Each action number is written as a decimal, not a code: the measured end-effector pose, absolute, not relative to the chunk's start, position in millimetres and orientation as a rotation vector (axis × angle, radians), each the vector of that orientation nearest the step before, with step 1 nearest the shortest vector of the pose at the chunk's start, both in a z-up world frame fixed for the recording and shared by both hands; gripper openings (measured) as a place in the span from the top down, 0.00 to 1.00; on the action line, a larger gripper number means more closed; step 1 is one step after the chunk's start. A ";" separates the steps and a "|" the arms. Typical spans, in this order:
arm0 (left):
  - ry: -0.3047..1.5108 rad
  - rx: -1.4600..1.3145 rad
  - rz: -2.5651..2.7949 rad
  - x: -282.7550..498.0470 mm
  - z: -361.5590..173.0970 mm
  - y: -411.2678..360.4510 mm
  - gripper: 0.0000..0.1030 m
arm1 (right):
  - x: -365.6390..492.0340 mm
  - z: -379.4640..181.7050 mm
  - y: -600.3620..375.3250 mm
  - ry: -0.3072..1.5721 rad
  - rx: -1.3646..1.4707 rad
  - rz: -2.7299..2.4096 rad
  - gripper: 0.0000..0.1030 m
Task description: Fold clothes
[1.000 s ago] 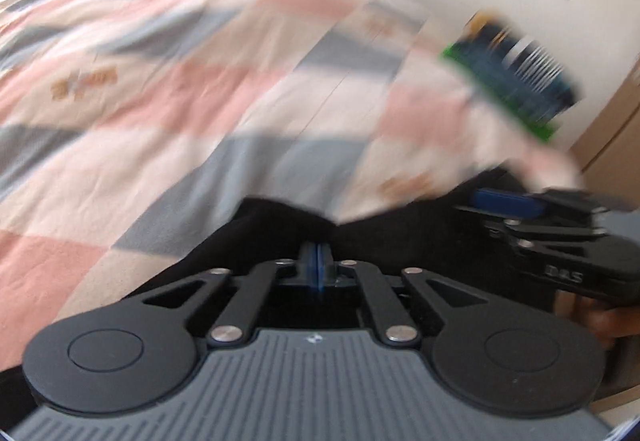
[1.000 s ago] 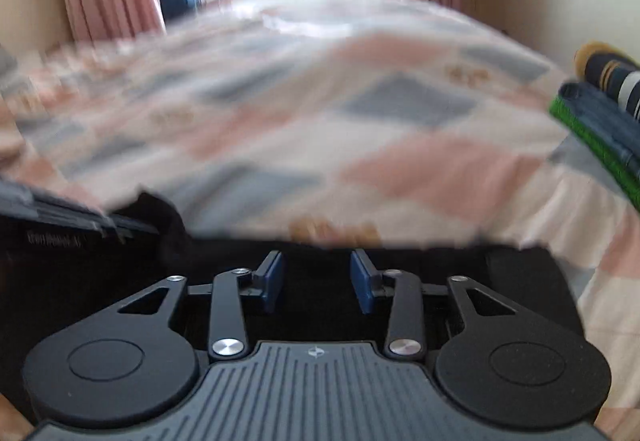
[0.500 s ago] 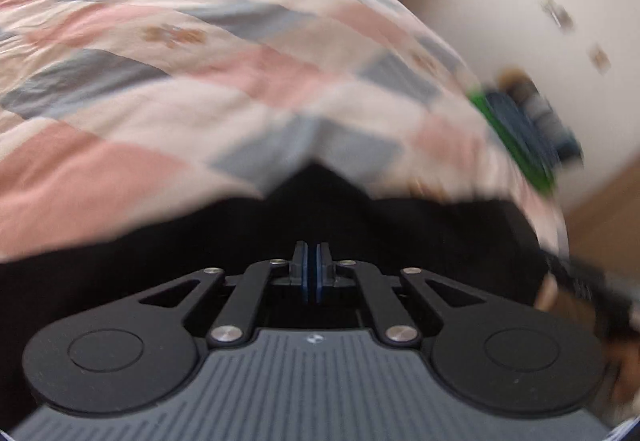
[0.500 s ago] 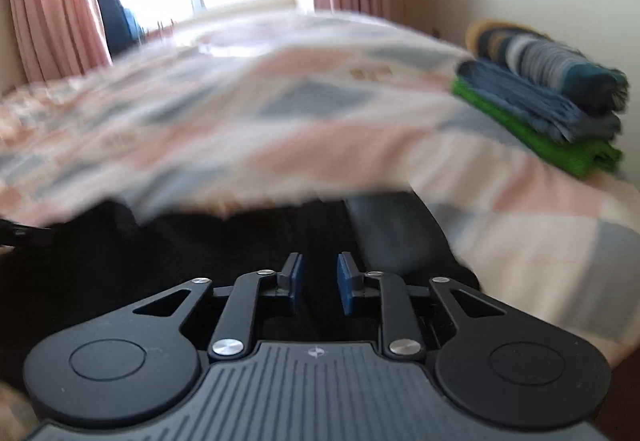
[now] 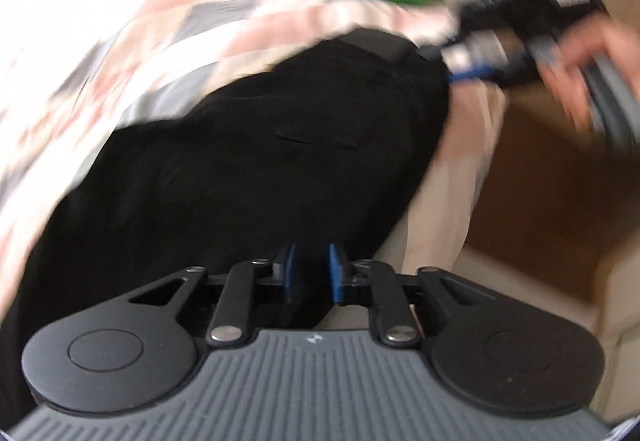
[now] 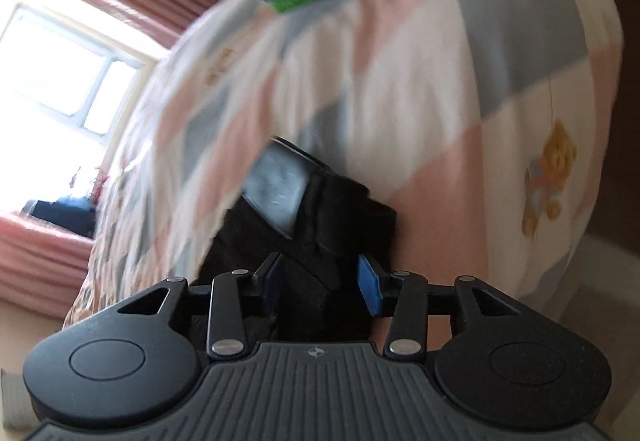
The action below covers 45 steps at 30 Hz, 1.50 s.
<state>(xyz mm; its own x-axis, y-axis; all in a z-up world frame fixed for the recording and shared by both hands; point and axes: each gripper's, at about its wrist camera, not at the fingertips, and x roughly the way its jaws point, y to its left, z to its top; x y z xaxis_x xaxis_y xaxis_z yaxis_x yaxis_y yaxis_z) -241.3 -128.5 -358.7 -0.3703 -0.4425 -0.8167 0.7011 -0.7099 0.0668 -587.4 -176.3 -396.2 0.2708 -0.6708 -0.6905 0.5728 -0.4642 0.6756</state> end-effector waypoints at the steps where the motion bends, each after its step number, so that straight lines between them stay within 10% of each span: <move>1: 0.320 1.174 -2.124 -247.0 -361.7 -124.5 0.79 | -587.3 -399.2 -177.2 -0.116 1.469 -1.449 0.55; 4: 0.183 1.243 -2.133 -256.8 -370.2 -115.7 0.72 | -587.9 -400.7 -174.0 -0.119 1.473 -1.463 0.56; 8: -0.024 1.286 -2.102 -264.8 -382.1 -102.6 0.88 | -587.6 -395.4 -167.7 -0.057 1.416 -1.497 0.90; 10: -0.086 1.270 -2.110 -263.7 -383.5 -96.1 0.99 | -584.7 -385.8 -160.8 -0.066 1.363 -1.500 0.92; 21: -0.178 1.292 -2.113 -268.1 -401.2 -83.5 0.98 | -566.8 -396.0 -156.0 0.097 1.293 -1.624 0.87; 26: 0.072 1.095 -2.153 -237.6 -361.1 -86.0 0.94 | -535.1 -351.2 -158.2 0.303 0.947 -1.713 0.67; 35: 0.669 0.920 -1.800 -174.4 -384.0 -130.8 0.95 | -466.3 -384.4 -179.3 0.674 0.803 -1.474 0.59; 45: 0.895 0.662 -1.333 -35.3 -374.5 -102.5 0.94 | -391.4 -362.8 -154.7 0.708 0.596 -1.239 0.53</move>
